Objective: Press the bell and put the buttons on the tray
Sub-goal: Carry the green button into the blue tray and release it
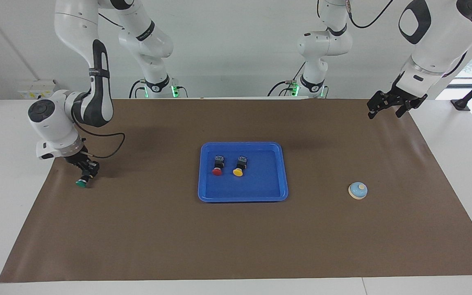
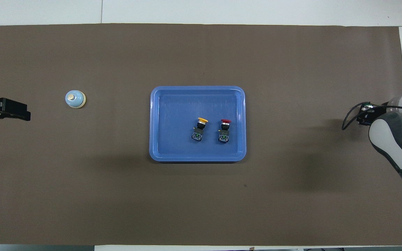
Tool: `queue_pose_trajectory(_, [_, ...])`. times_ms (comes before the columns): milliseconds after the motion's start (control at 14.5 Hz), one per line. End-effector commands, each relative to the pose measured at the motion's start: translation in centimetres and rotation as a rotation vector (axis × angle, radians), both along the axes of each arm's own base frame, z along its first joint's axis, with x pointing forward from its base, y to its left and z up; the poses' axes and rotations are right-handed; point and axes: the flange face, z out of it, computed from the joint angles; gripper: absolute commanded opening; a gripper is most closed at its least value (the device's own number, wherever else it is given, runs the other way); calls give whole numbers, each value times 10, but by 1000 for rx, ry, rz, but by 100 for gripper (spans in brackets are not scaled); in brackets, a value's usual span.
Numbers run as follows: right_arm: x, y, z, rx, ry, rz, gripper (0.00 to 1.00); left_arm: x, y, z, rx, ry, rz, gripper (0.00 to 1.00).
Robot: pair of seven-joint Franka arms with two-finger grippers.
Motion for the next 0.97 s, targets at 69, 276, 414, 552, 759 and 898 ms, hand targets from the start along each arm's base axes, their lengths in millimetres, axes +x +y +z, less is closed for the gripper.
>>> queue_pose_trajectory(69, [37, 73, 68, 8, 14, 81, 0, -1, 1, 3, 12, 9, 4, 100])
queue_pose_trajectory(276, [49, 151, 89, 77, 25, 70, 0, -1, 1, 3, 12, 9, 6, 100])
queue_pose_trajectory(414, [46, 219, 93, 88, 13, 73, 0, -1, 1, 3, 12, 9, 4, 100])
queue_pose_trajectory(552, [35, 284, 93, 87, 20, 147, 0, -1, 1, 3, 12, 9, 4, 100])
queue_pose_trajectory(759, [13, 367, 95, 94, 9, 133, 0, -1, 1, 3, 12, 9, 4, 100])
queue_pose_trajectory(898, [7, 422, 93, 158, 22, 111, 0, -1, 1, 3, 12, 9, 4, 100])
